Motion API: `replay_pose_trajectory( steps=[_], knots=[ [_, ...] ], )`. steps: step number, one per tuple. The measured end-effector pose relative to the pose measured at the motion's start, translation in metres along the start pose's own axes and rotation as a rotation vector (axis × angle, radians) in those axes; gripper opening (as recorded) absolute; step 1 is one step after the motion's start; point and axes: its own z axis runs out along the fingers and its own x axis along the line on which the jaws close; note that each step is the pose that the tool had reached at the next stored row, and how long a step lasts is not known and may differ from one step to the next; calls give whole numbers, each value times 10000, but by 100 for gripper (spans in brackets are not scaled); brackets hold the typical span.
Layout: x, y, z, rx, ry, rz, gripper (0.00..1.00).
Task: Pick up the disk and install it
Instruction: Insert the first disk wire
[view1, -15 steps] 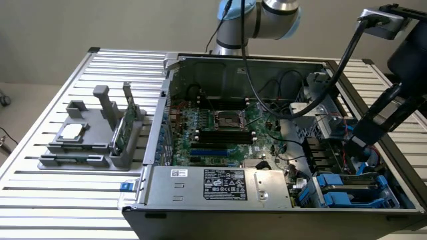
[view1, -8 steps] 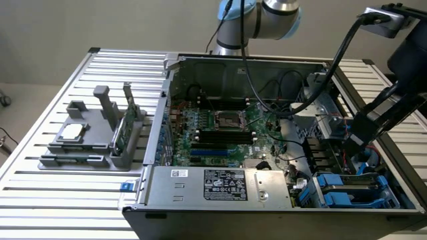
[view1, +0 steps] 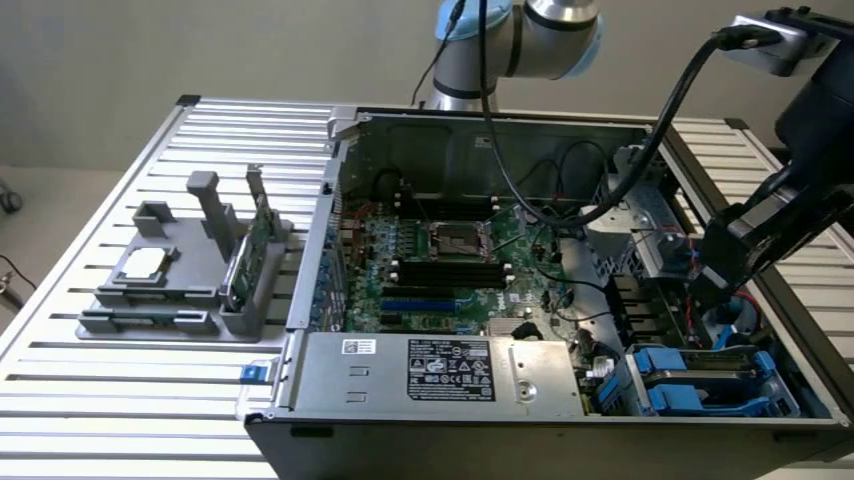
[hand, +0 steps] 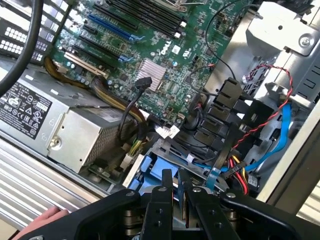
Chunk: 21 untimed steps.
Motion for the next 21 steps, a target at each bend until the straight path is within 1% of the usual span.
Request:
replay_pose_trajectory(
  steps=[5, 8, 10, 15, 21],
  knots=[
    [0, 1, -2, 75, -222, 418, 20],
    [-1, 2, -1, 108, -341, 703, 20],
    [-2, 2, -1, 121, -407, 914, 20],
    [-2, 3, -3, 104, -503, 1470, 20],
    [-1, 3, -1, 37, -601, 2132, 20]
  ],
)
